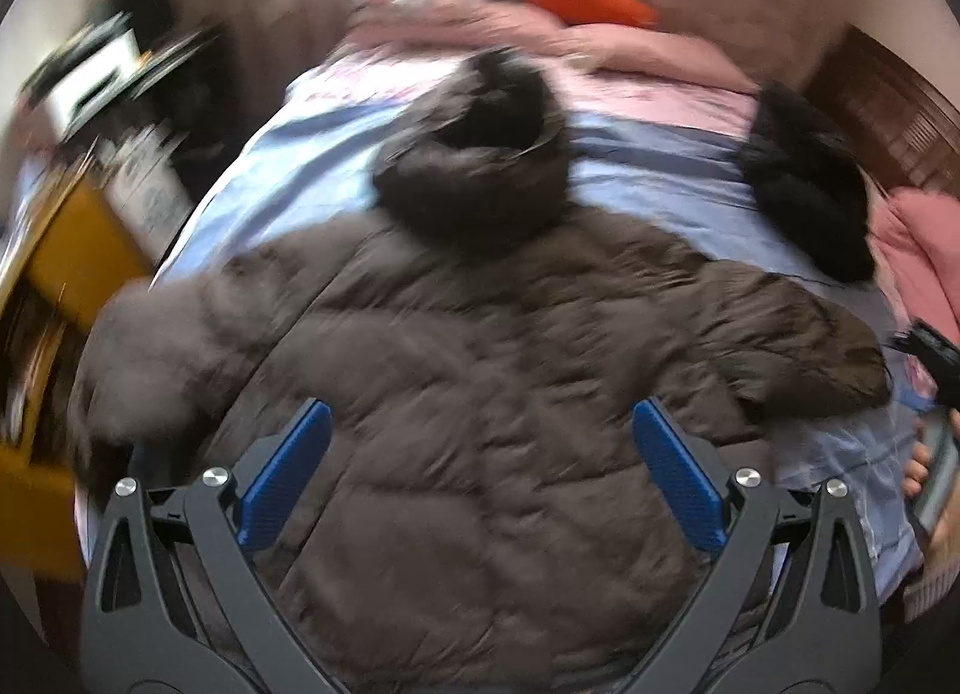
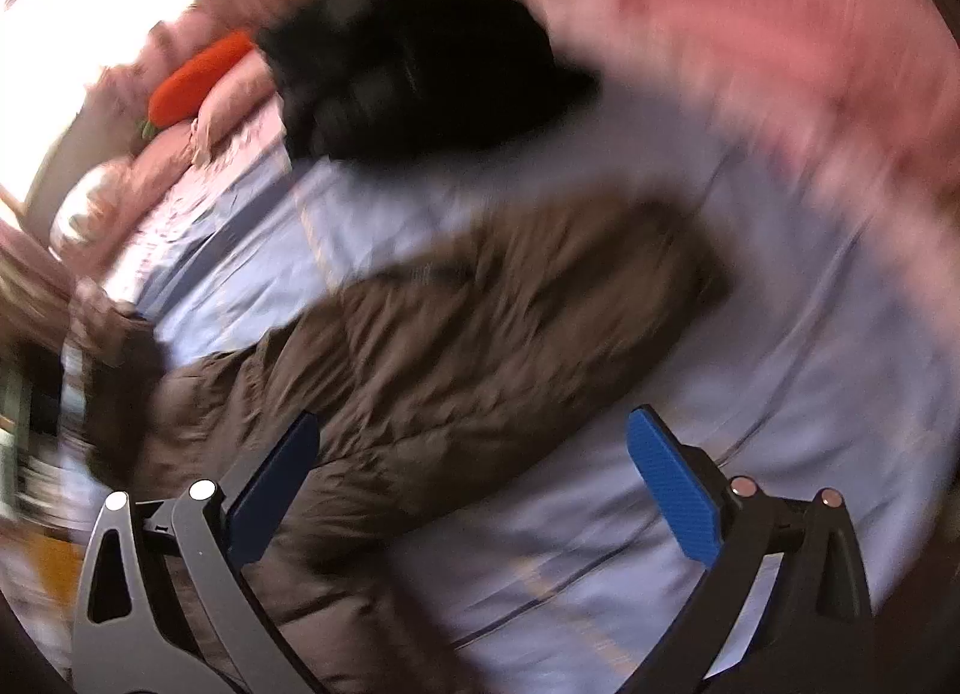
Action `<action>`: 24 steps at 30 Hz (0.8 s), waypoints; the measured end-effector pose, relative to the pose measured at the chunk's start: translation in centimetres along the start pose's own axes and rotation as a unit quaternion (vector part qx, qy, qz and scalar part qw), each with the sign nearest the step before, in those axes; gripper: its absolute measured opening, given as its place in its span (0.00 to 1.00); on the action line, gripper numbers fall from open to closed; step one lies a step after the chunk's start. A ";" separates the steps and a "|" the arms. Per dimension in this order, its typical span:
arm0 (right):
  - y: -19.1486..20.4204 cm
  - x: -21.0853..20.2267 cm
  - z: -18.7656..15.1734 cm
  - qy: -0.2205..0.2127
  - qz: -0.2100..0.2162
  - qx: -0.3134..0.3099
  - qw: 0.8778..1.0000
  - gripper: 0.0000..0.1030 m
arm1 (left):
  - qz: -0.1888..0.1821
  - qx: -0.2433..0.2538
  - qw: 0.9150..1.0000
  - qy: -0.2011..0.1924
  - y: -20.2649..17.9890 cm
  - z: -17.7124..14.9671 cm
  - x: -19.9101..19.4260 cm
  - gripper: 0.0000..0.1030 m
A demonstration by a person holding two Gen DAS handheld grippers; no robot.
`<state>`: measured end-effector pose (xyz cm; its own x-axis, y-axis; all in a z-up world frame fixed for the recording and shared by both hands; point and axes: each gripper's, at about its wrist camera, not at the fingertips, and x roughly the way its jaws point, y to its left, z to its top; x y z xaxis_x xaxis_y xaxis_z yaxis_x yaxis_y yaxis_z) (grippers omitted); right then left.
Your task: Fold large clothes
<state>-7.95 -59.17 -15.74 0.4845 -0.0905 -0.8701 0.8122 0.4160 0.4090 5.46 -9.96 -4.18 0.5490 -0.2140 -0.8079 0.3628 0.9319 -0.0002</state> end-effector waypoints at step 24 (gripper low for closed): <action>-4.8 5.7 8.2 -0.019 0.060 0.040 0.997 0.11 | -0.030 0.237 0.962 0.129 -14.0 -9.1 15.0 0.77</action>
<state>-6.44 -69.13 -20.39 0.5905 -0.0802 -0.8030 0.7705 0.3522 0.5314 1.74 -23.55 -21.63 0.3331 -0.1256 -0.9345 0.7239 0.6691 0.1682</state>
